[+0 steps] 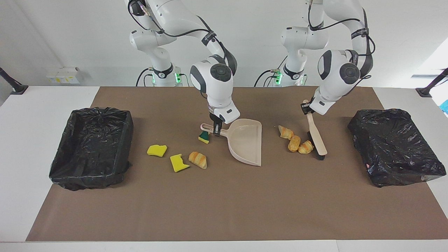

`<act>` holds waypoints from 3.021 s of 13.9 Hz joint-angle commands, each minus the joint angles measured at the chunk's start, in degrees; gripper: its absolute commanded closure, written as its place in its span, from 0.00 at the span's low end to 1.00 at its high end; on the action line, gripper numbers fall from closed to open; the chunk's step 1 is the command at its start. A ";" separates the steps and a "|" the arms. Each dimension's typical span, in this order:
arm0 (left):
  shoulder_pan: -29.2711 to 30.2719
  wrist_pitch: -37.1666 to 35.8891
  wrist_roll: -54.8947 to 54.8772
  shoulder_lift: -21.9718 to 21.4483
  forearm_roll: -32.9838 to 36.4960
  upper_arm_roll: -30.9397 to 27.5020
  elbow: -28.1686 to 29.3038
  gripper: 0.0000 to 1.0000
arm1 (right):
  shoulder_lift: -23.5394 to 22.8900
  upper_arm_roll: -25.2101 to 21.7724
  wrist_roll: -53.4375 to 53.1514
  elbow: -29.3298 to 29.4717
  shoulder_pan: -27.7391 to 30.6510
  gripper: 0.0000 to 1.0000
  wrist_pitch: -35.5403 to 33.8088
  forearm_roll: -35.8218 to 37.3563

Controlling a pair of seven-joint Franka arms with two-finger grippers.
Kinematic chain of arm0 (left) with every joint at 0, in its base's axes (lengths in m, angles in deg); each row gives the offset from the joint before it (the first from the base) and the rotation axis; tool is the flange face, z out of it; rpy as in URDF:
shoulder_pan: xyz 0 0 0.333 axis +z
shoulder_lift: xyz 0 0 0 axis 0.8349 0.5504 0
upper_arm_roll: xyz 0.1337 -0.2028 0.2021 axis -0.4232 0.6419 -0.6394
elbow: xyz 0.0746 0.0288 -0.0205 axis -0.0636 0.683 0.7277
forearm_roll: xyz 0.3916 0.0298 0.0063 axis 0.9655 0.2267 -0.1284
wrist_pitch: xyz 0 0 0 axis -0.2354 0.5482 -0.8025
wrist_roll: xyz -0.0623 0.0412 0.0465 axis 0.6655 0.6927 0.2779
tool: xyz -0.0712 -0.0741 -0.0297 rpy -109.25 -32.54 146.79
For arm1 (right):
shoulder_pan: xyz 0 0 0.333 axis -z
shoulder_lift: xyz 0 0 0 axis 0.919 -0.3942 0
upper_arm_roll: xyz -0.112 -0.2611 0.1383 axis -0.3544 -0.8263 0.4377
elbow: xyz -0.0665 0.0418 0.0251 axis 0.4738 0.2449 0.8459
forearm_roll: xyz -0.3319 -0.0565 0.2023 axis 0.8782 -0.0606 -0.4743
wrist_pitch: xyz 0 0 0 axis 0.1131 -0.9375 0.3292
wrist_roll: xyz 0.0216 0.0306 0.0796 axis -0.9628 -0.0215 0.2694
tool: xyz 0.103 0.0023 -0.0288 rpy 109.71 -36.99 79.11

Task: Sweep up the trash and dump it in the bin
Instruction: 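Sweep the bread chunks into the dustpan with the left gripper's brush, then carry the loaded dustpan with the right gripper toward the nearby bin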

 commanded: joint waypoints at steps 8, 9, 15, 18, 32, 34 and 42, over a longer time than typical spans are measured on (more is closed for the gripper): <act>-16.13 6.48 6.01 1.06 -15.74 -0.76 -0.23 1.00 | -1.98 0.23 3.07 -0.01 0.14 1.00 5.14 -0.42; -17.80 6.48 5.92 1.32 -16.27 -0.76 -1.02 1.00 | -2.16 0.23 3.07 -0.01 0.14 1.00 5.67 -0.42; -23.08 5.43 6.80 4.30 -16.37 -0.67 -7.43 1.00 | -2.34 0.23 3.15 -0.01 0.23 1.00 6.65 -0.51; -22.83 5.69 6.27 4.31 -16.37 -0.67 -10.24 1.00 | -2.34 0.23 3.33 0.07 0.32 1.00 5.94 -0.51; -17.28 -7.07 15.40 -9.74 -6.52 -1.20 4.41 1.00 | 4.86 0.15 10.52 0.16 6.55 1.00 -0.02 -0.42; -17.55 -3.29 16.46 -12.81 -6.52 2.12 8.62 1.00 | 6.53 0.15 15.17 0.16 9.79 1.00 -1.26 -1.30; -31.86 5.51 30.79 -15.55 -7.75 10.93 15.23 1.00 | 13.66 -0.47 30.83 3.75 25.08 1.00 -13.20 -2.89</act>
